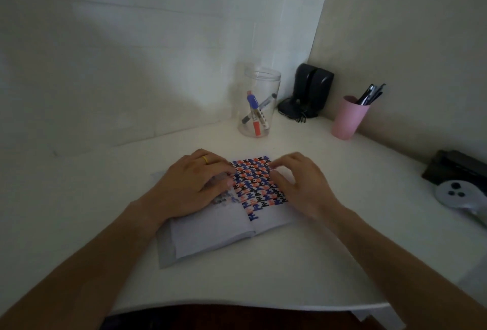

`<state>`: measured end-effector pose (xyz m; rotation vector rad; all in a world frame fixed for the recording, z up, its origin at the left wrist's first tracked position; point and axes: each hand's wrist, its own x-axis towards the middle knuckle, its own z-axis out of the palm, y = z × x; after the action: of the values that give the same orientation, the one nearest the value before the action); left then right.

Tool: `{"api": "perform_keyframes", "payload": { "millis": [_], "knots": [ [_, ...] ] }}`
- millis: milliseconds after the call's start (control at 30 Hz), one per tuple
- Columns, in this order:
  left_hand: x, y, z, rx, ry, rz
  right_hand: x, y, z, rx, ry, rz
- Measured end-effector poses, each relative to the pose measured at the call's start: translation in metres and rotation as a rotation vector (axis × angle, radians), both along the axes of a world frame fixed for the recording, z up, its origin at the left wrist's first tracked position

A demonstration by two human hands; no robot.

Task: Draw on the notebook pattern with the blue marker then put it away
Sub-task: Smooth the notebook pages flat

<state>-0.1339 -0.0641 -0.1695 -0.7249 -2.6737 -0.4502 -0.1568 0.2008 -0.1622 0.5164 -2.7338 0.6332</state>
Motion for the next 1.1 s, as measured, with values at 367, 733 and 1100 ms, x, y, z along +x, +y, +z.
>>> {"api": "perform_keyframes", "payload": {
  "millis": [367, 733, 1100],
  "knots": [
    [-0.014, 0.005, -0.001, -0.149, -0.008, -0.045, -0.011, 0.012, -0.038, 0.042, 0.125, -0.023],
    [-0.014, 0.006, 0.003, -0.157, -0.03, -0.056, -0.008, 0.011, -0.035, 0.036, 0.107, -0.029],
    [-0.01, 0.009, 0.007, -0.166, -0.03, -0.045, 0.009, 0.005, -0.008, 0.067, 0.078, -0.047]
  ]
}}
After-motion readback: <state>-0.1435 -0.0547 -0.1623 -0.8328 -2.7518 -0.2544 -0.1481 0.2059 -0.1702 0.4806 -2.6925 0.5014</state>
